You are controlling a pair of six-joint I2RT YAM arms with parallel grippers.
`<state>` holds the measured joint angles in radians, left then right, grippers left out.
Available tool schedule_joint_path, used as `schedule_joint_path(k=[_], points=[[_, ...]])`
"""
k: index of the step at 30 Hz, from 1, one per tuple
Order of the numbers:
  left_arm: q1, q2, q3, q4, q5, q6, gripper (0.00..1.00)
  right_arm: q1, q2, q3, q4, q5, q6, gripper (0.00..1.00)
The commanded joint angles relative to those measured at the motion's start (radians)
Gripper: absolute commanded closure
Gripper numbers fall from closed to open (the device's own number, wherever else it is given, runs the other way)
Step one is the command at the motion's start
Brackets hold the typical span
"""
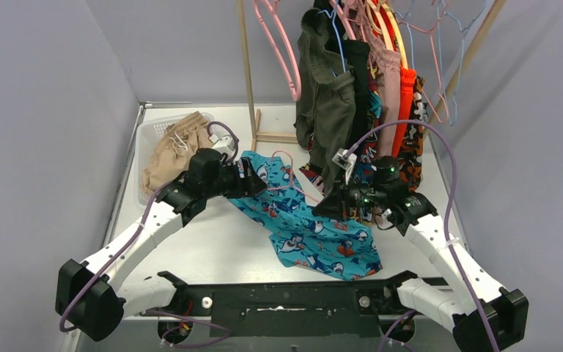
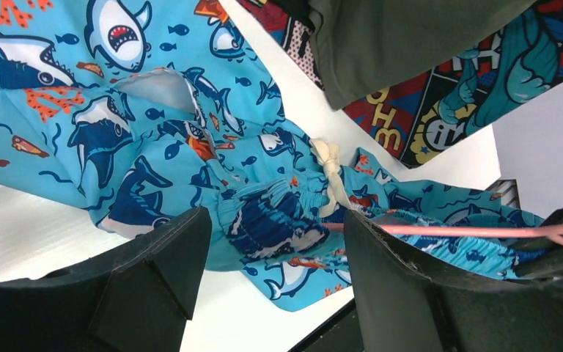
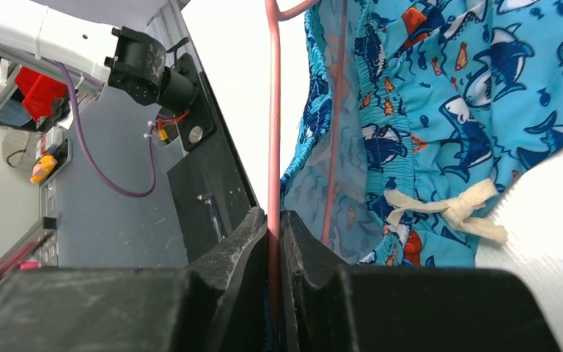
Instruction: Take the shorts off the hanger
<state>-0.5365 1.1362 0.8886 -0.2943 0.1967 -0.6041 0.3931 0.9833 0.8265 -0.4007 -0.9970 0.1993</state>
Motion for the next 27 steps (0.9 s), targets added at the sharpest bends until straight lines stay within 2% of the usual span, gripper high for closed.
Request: schedule_joint_path(k=[1, 2, 4, 7, 10, 14, 16, 22, 27], points=[[-0.019, 0.031, 0.037, 0.043, -0.019, -0.009, 0.34, 0.027, -0.02, -0.007, 0.102, -0.035, 0.023, 1.0], [-0.023, 0.041, 0.039, 0.04, -0.014, -0.003, 0.37, 0.033, -0.02, -0.009, 0.105, -0.028, 0.024, 1.0], [-0.025, 0.055, 0.05, 0.017, -0.003, 0.015, 0.54, 0.035, -0.022, -0.01, 0.108, -0.012, 0.025, 1.0], [-0.031, 0.042, 0.036, 0.015, -0.022, 0.024, 0.67, 0.036, -0.028, -0.004, 0.099, 0.016, 0.02, 1.0], [-0.031, 0.019, 0.016, 0.01, -0.032, 0.04, 0.84, 0.035, -0.041, -0.006, 0.096, 0.064, 0.019, 1.0], [-0.03, 0.001, 0.0, -0.016, -0.052, 0.069, 0.97, 0.031, -0.06, -0.013, 0.082, 0.147, 0.022, 1.0], [-0.03, -0.002, 0.0, -0.04, -0.093, 0.091, 1.0, 0.03, -0.077, -0.023, 0.082, 0.177, 0.024, 1.0], [-0.016, -0.008, -0.018, -0.131, -0.388, 0.105, 1.0, 0.03, -0.199, -0.094, 0.15, 0.171, 0.012, 1.0], [0.03, -0.038, -0.047, -0.129, -0.452, 0.083, 1.0, 0.029, -0.288, -0.117, 0.138, 0.12, -0.023, 1.0]])
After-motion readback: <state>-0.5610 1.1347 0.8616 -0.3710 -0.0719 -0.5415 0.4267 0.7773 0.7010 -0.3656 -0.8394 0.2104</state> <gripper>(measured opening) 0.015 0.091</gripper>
